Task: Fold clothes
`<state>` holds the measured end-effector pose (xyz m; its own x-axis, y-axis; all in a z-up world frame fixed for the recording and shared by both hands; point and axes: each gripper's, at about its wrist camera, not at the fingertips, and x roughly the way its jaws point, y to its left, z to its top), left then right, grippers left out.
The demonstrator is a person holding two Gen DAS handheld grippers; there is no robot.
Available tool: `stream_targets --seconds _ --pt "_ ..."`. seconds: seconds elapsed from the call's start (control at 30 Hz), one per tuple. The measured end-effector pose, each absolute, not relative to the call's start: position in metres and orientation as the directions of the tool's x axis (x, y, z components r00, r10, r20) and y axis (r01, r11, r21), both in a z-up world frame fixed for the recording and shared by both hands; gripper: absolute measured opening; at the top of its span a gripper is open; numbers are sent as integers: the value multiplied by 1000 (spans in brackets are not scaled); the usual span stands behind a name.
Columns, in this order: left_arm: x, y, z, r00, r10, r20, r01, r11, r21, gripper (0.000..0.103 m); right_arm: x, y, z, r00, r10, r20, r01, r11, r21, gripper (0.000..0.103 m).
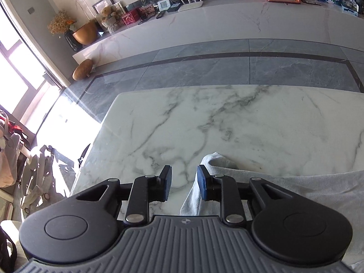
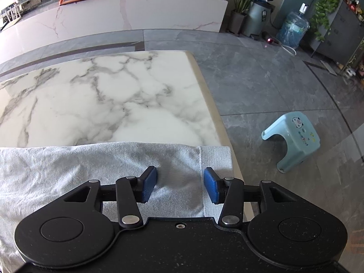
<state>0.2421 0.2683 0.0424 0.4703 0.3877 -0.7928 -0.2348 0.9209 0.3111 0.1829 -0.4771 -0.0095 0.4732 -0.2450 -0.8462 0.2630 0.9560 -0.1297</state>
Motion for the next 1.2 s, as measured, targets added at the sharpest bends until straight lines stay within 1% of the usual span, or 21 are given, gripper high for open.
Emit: stream_targets --seconds 0.17,0.23,0.33,0.43,0.47,0.5,0.57,0.63,0.67,0.73,0.77,0.8,0.83,0.87,0.93,0.97,1.07,1.2 --pt "245 282 27 444 390 -807 -235 920 315 26 183 -478 -10 478 -244 -844 261 957 -128 45" --pt "247 287 19 455 368 -811 -233 928 291 26 182 -478 -10 479 -241 -844 266 956 -122 45" --pt "250 293 14 498 289 -817 -226 953 199 33 183 -477 -10 477 -245 -844 263 956 -129 45" --pt "255 295 17 554 240 -797 -264 959 106 42 185 -474 -10 473 -255 -844 245 958 -152 46" --pt "258 294 17 567 227 -792 -261 961 89 45 186 -473 -10 471 -258 -843 239 958 -160 46" --pt "262 291 16 568 216 -794 -241 966 90 46 186 -473 -10 471 -261 -843 235 958 -165 46" --pt "271 283 11 539 196 -819 -179 977 116 46 187 -472 -10 471 -264 -842 234 957 -169 46" --pt "280 274 1 480 194 -856 -118 981 156 43 186 -474 -10 473 -261 -841 242 957 -161 46" --pt "282 270 -4 454 200 -868 -95 980 176 37 185 -474 -10 475 -259 -841 246 957 -156 46" --pt "285 265 -11 408 212 -888 -58 977 207 30 184 -475 -10 477 -256 -841 256 956 -146 46" --pt "285 264 -13 397 214 -893 -58 976 209 19 184 -475 -10 478 -257 -840 258 955 -146 46" --pt "285 264 -15 389 216 -895 -61 976 210 13 184 -474 -10 478 -260 -839 256 955 -150 46" --pt "284 264 -15 389 219 -895 -66 975 210 12 184 -474 -11 479 -261 -838 253 955 -153 46" --pt "283 265 -14 392 228 -891 -82 974 213 8 185 -473 -11 479 -262 -838 251 955 -155 46" --pt "282 271 -9 401 256 -880 -145 966 215 6 185 -473 -11 478 -263 -838 248 956 -158 46" --pt "281 276 -4 407 269 -873 -201 959 202 5 186 -473 -10 477 -263 -839 246 956 -160 46" --pt "277 296 13 439 283 -853 -392 914 102 4 186 -472 -10 474 -266 -839 238 956 -169 46" --pt "272 313 27 489 267 -830 -492 871 -10 5 187 -471 -10 474 -270 -838 226 957 -181 46"
